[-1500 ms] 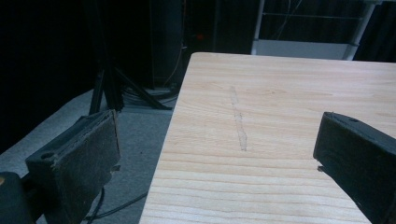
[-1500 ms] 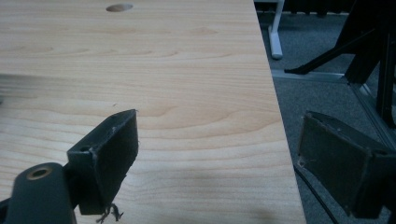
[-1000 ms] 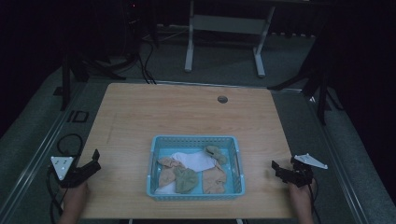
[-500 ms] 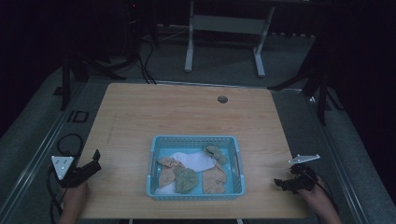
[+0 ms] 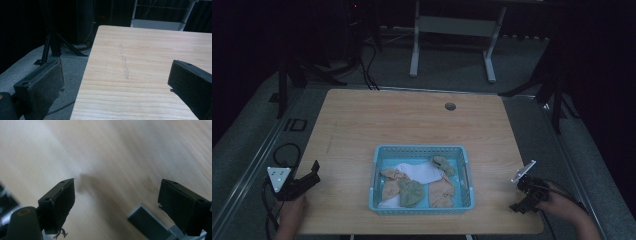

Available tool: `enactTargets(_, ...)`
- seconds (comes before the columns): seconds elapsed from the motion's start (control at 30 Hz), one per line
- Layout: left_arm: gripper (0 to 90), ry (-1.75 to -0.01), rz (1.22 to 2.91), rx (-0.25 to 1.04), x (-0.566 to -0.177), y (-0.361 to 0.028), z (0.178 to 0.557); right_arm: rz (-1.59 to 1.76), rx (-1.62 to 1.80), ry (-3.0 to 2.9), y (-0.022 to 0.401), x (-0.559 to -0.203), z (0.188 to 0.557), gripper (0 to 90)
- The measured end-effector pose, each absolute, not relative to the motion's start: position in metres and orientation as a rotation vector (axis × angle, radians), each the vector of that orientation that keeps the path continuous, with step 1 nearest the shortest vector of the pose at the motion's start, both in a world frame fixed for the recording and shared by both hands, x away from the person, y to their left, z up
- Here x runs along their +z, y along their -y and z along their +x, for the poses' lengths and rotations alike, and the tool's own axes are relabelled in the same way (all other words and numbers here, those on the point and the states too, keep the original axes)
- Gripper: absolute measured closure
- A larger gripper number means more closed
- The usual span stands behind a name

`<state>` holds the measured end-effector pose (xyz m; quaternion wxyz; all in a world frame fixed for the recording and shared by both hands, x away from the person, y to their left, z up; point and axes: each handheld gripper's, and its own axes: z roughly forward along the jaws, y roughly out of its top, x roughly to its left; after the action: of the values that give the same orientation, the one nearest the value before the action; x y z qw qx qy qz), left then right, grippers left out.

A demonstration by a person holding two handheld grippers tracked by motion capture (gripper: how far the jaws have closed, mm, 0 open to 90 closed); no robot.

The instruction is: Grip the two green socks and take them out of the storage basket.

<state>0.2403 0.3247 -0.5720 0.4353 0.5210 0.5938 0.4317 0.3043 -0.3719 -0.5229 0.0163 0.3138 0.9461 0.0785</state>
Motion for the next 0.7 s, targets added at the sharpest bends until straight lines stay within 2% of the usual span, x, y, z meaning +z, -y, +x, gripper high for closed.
enactTargets(0.1, 0.7, -1.481, 1.290, 1.073, -0.572, -0.325, 0.240, 0.866, 0.082, -3.037, 0.362, -0.519, 0.307, 14.7)
enactTargets(0.37, 0.7, -1.480, 1.288, 1.070, -0.572, -0.326, 0.240, 0.711, -0.088, -3.167, 0.340, -0.516, 0.310, 15.4)
enactTargets(0.7, 0.7, -1.482, 1.288, 1.071, -0.572, -0.326, 0.240, 0.569, -0.115, -3.215, 0.315, -0.502, 0.309, 15.8)
